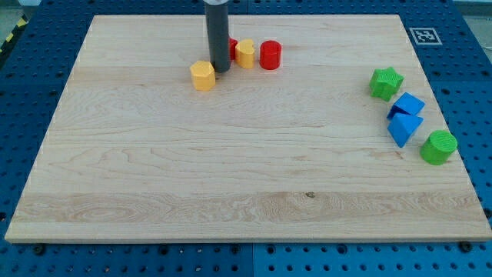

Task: Push yellow hexagon towards group of blocks

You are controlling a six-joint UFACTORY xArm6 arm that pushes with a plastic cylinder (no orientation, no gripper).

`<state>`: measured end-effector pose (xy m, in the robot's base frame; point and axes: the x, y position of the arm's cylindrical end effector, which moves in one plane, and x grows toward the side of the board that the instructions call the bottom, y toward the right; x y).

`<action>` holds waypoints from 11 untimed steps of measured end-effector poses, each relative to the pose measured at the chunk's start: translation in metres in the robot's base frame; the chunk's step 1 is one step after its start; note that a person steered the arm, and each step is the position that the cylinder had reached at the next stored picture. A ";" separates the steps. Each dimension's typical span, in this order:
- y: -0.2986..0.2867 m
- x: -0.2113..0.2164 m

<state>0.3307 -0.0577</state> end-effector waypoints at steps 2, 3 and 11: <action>-0.039 -0.012; -0.039 -0.011; -0.031 0.035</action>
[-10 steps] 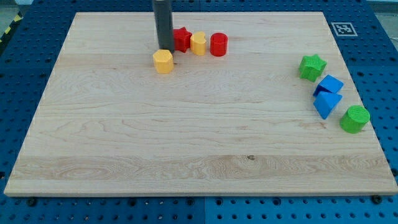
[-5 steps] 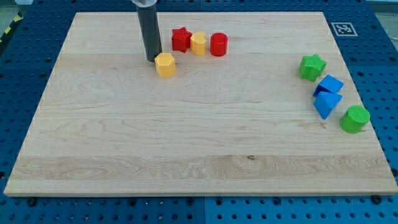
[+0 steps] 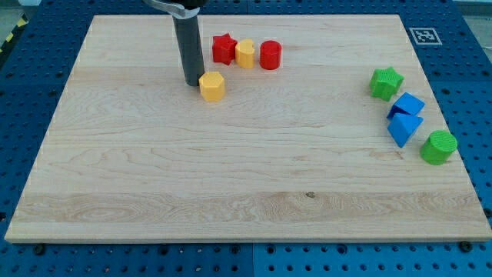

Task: Push yellow hexagon towards group of blocks

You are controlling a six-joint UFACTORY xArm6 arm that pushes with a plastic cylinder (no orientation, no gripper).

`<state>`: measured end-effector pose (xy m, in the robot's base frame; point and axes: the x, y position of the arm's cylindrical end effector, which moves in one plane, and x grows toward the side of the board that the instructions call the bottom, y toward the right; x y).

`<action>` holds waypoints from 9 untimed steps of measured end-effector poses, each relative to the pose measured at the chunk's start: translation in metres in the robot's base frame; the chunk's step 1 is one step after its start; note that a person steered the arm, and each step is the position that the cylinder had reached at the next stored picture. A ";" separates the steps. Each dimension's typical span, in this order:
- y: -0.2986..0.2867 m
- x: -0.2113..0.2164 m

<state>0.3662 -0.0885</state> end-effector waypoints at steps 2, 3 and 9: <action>0.000 0.002; 0.001 0.002; 0.008 0.002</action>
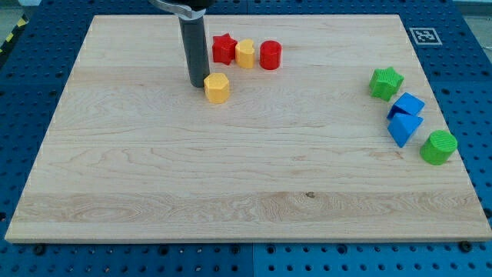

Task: Push yellow hexagon towards group of blocks

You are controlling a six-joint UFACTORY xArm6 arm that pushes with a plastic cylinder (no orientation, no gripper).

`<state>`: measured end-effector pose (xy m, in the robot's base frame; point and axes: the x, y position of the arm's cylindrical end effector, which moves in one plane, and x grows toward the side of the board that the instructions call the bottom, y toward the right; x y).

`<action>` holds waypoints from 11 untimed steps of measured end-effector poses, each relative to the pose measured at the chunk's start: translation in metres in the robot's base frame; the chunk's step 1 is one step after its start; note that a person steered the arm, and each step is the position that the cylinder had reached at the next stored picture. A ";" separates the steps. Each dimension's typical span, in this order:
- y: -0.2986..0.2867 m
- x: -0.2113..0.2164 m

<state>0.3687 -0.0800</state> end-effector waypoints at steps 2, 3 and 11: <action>0.015 0.015; 0.039 0.037; 0.135 0.087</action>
